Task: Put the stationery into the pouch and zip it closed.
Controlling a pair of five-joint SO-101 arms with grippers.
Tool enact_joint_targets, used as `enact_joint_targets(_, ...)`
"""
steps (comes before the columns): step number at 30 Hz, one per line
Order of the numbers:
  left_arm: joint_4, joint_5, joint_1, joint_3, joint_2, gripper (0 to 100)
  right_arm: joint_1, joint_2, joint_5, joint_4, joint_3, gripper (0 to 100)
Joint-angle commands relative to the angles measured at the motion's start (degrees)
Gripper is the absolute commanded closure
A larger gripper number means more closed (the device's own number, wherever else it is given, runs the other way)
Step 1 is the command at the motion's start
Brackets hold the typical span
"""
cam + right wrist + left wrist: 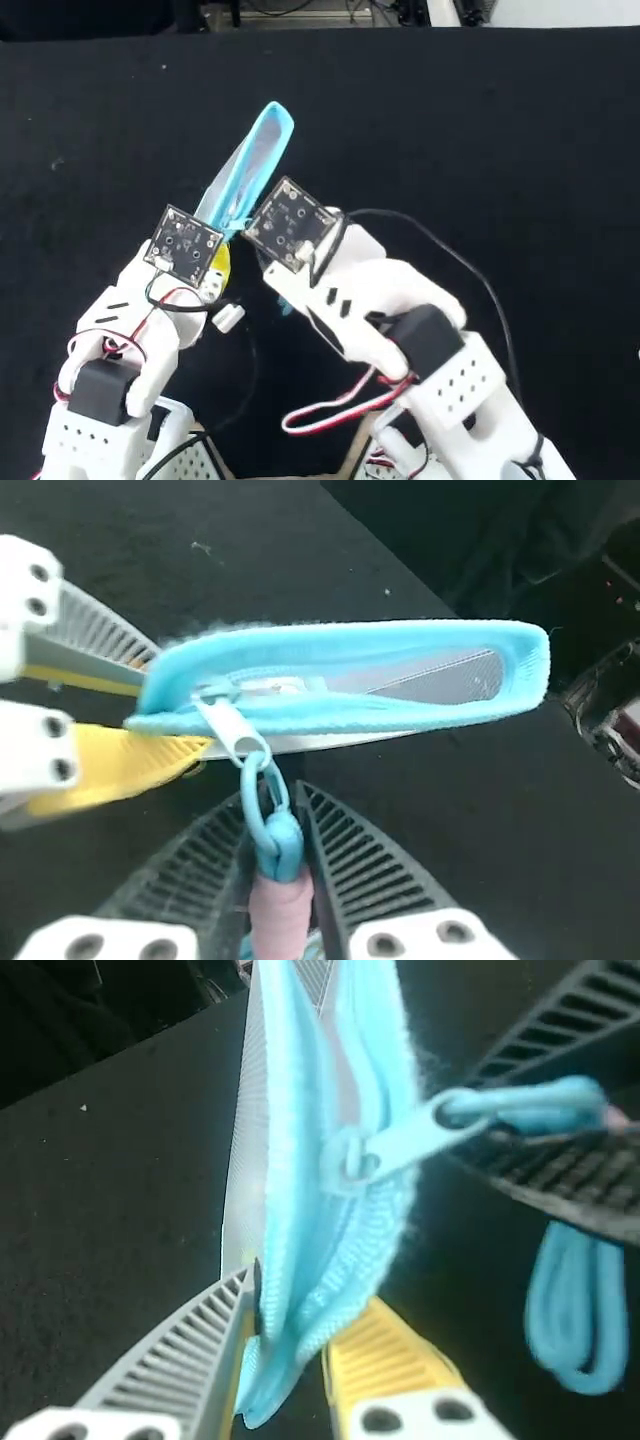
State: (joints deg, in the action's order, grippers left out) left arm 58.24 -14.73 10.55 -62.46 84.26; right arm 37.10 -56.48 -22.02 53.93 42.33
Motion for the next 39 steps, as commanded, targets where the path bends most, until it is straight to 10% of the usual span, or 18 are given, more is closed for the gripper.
enact_joint_targets(1,0.1,-0.1,-0.5,2.6,-0.3,97,1.1,-4.0,0.4,1.9,-3.4,98.3)
enact_joint_targets(39,0.3,-0.2,-0.5,2.6,0.2,97,3.7,-5.3,0.0,0.8,-1.3,94.9)
